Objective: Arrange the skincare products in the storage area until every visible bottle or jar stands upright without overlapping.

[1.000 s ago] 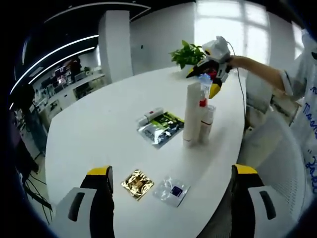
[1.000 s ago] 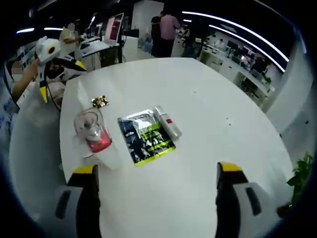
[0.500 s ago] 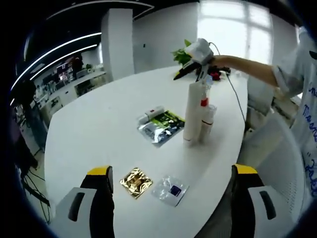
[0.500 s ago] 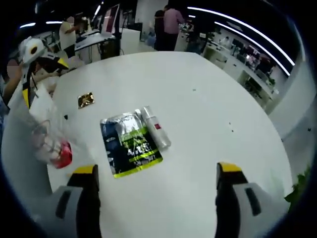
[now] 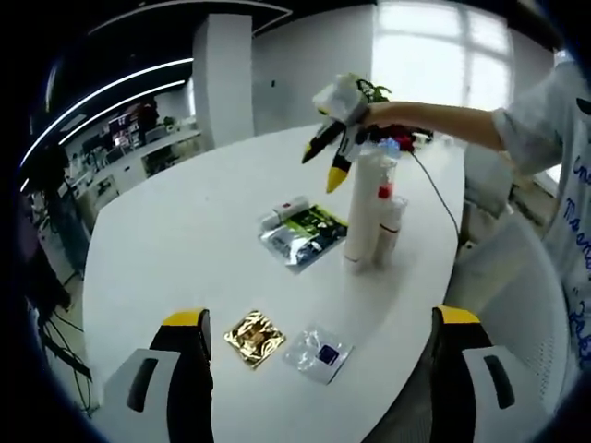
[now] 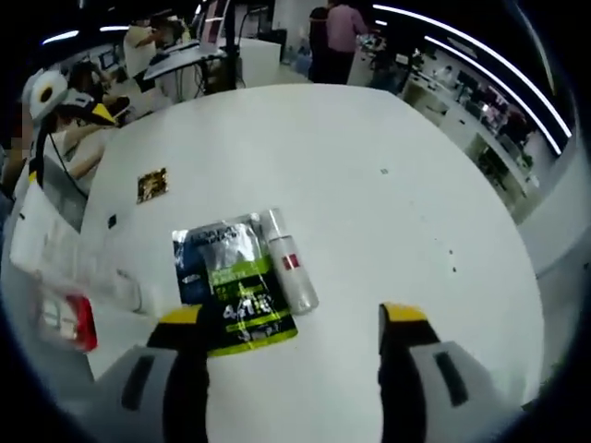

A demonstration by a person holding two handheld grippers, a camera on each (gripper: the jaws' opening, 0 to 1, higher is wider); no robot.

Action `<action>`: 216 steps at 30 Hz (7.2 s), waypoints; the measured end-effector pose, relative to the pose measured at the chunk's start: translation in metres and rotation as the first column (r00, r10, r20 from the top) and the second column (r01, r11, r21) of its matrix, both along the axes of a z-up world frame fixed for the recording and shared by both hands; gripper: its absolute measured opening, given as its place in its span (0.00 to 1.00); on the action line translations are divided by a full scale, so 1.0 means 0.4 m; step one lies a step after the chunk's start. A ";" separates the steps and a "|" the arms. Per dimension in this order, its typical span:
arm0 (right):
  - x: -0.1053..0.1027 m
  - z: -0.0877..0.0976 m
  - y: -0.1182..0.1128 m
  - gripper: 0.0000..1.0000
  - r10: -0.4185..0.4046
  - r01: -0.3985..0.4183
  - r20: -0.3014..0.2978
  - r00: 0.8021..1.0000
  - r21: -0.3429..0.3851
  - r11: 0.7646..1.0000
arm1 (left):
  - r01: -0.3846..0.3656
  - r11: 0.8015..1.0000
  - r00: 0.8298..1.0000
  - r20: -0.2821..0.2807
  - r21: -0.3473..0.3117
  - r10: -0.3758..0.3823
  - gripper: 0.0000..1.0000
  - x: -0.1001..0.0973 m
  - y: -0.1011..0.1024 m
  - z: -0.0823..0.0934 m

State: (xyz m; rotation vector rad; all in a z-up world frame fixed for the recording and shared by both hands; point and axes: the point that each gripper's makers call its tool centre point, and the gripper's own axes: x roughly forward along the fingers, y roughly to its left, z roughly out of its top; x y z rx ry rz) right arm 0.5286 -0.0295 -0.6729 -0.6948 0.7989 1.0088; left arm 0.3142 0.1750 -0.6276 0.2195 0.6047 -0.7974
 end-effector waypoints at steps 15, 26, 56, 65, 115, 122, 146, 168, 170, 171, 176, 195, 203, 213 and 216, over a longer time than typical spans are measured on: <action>0.036 -0.095 0.064 0.33 0.104 -0.111 -0.087 0.991 -0.089 0.990 | -0.016 1.000 1.000 -0.015 -0.012 0.016 0.97 -0.001 0.003 -0.008; 0.053 -0.171 0.103 0.27 0.134 -0.154 -0.143 0.981 -0.136 0.979 | -0.057 0.998 0.998 -0.032 -0.033 0.056 0.97 0.004 0.020 -0.016; 0.041 -0.183 0.107 0.19 0.169 -0.215 -0.246 0.955 -0.173 0.961 | -0.056 0.998 0.998 -0.044 -0.036 0.054 0.97 0.015 0.007 -0.021; 0.023 -0.150 0.080 0.18 0.148 -0.182 -0.197 0.969 -0.171 0.968 | -0.055 0.998 0.998 -0.028 -0.041 0.054 0.97 0.012 0.006 -0.009; -0.232 0.188 -0.118 0.18 -0.124 0.097 0.126 0.984 0.202 0.975 | 0.016 0.997 0.999 0.045 -0.071 -0.012 0.97 -0.043 -0.062 0.048; -0.278 0.212 -0.124 0.18 -0.162 0.122 0.138 0.977 0.264 0.957 | 0.022 0.996 0.998 0.055 -0.088 -0.018 0.97 -0.052 -0.077 0.058; -0.473 0.301 -0.111 0.19 -0.276 0.159 0.180 0.944 0.486 0.859 | 0.039 0.993 0.996 0.084 -0.112 -0.030 0.94 -0.064 -0.112 0.080; -0.588 0.254 -0.009 0.19 -0.292 0.181 0.095 0.952 0.593 0.785 | 0.039 0.970 0.996 0.092 -0.239 -0.017 0.79 -0.054 -0.182 0.122; -0.592 0.245 0.006 0.19 -0.292 0.187 0.080 0.953 0.603 0.775 | 0.029 0.965 0.995 0.101 -0.261 -0.003 0.74 -0.052 -0.183 0.132; -0.595 0.241 0.014 0.19 -0.288 0.187 0.074 0.955 0.605 0.774 | 0.029 0.962 0.995 0.102 -0.271 -0.001 0.72 -0.053 -0.184 0.136; -0.603 0.215 0.054 0.19 -0.281 0.192 0.053 0.958 0.611 0.768 | -0.019 0.932 0.999 0.025 -0.363 0.030 0.71 -0.051 -0.190 0.139; -0.618 0.183 0.200 0.19 -0.212 0.160 0.010 0.977 0.621 0.768 | -0.073 0.837 0.996 0.000 -0.542 0.086 0.52 -0.034 -0.238 0.178; -0.617 0.185 0.229 0.19 -0.193 0.141 0.018 0.981 0.621 0.772 | -0.192 0.738 0.981 -0.126 -0.647 0.145 0.44 -0.010 -0.246 0.181; -0.600 0.190 0.244 0.19 -0.204 0.140 0.033 0.978 0.620 0.772 | -0.250 0.722 0.968 -0.194 -0.645 0.161 0.22 0.007 -0.240 0.146; -0.598 0.186 0.246 0.19 -0.205 0.139 0.039 0.978 0.612 0.779 | -0.263 0.712 0.964 -0.214 -0.651 0.161 0.20 0.009 -0.242 0.141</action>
